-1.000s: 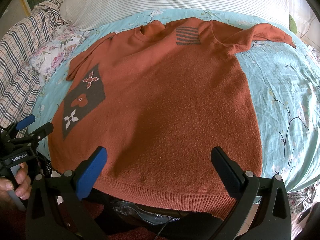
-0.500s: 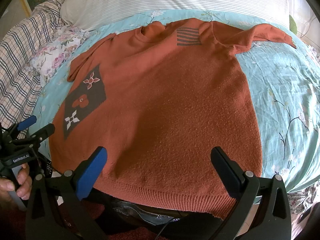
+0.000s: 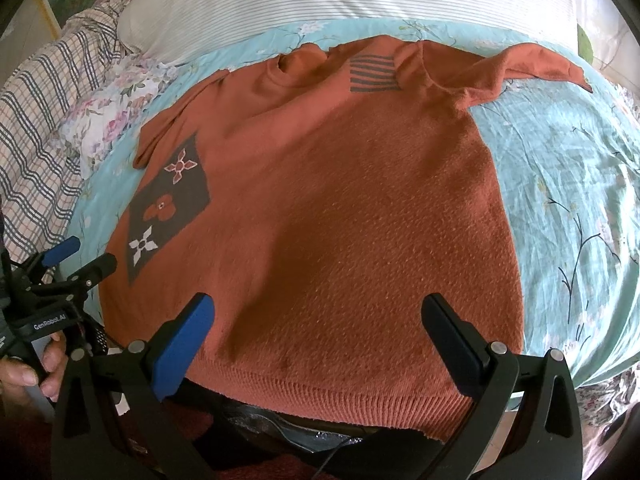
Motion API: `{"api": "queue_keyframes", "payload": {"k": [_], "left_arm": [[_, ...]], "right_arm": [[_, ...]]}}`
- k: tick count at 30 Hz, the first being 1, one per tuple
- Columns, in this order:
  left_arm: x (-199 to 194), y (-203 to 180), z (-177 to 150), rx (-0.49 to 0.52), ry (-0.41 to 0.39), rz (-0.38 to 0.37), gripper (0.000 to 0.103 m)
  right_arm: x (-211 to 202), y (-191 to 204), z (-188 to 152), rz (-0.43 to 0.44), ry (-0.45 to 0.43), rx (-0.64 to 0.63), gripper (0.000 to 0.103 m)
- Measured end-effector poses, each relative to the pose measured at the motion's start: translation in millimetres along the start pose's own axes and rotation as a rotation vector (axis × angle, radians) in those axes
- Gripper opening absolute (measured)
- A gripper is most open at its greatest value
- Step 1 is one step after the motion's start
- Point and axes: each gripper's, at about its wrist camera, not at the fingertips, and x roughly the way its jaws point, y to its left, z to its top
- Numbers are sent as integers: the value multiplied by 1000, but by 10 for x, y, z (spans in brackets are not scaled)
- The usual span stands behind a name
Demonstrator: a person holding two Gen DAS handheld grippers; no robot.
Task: Fold small clothes
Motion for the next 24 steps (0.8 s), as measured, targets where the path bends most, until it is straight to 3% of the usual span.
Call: {"api": "queue_keyframes", "payload": {"k": [7,9,10,14,19,24], "left_arm": [[60,32,39,-11,-42,12,102],[75,18,56,-9,-39,11,102],[81,1,60,-8,-41,13,102],[132,-42,106,-16,-15,-17,102],[196,-91,174,0,-3,-32,102],[262,-110,291,32,-18,-27,102]], "right_arm": [[-4,-44,12,-78,-46,-34,103],[19,-72,22,-49,-35,-8,103],[9,-104,26,-35,-89,-3,103],[8,-192,59,-1,-160,16,103],[1,-328,108,0,-110,45,103],[-151,-703,286,-6,-214,102,102]]}}
